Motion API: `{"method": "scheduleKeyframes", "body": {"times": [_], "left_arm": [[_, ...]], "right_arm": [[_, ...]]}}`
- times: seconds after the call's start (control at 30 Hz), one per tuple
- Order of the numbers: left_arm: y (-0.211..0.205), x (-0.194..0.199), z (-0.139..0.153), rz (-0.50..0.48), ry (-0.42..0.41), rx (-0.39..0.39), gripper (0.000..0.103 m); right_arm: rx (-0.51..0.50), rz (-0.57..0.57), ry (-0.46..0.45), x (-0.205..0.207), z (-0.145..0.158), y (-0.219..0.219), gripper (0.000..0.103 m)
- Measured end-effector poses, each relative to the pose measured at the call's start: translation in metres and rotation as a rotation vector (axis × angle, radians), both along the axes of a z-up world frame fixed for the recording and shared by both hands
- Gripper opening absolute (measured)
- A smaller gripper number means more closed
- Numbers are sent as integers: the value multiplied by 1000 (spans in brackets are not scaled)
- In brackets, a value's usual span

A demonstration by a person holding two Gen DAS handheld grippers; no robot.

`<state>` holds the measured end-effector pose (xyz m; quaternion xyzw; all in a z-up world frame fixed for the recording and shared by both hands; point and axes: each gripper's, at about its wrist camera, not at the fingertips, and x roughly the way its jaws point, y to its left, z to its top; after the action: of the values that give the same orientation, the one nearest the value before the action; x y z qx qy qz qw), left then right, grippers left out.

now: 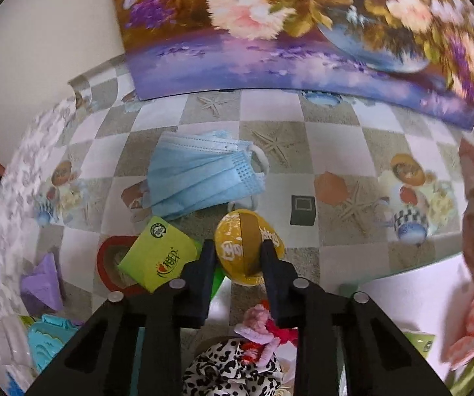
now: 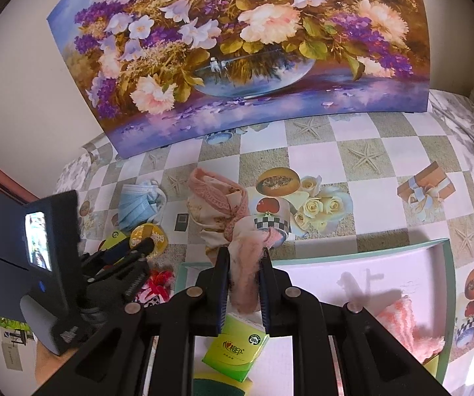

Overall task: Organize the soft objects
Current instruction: 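Grasp the yellow round container with the left tool while the right tool holds the scrunchie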

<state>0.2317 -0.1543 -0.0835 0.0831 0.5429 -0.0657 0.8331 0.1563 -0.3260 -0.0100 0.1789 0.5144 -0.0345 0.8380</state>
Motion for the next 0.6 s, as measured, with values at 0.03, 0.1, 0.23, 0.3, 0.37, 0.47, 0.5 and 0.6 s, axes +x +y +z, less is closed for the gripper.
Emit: {"method": "scheduleKeyframes", "body": {"times": [0.03, 0.1, 0.23, 0.3, 0.37, 0.47, 0.5, 0.6], "left_arm": [[2, 1, 0, 6, 3, -16, 25], [5, 1, 1, 16, 8, -44, 24], [7, 1, 2, 24, 10, -74, 23], [7, 1, 4, 21, 15, -93, 22], [8, 0, 9, 19, 9, -103, 22], [9, -2, 22, 22, -12, -117, 22], [9, -4, 27, 23, -20, -124, 22], [10, -10, 46, 17, -44, -151, 22]], "right_arm": [[1, -1, 0, 0, 0, 0, 17], [0, -1, 0, 0, 0, 0, 17], [-1, -1, -1, 0, 1, 1, 17], [-1, -1, -2, 0, 2, 1, 17], [-2, -4, -4, 0, 4, 0, 17], [-3, -9, -13, -4, 11, -2, 17], [-6, -12, -17, -6, 14, -4, 17], [-24, -33, -22, -14, 24, -10, 17]]}}
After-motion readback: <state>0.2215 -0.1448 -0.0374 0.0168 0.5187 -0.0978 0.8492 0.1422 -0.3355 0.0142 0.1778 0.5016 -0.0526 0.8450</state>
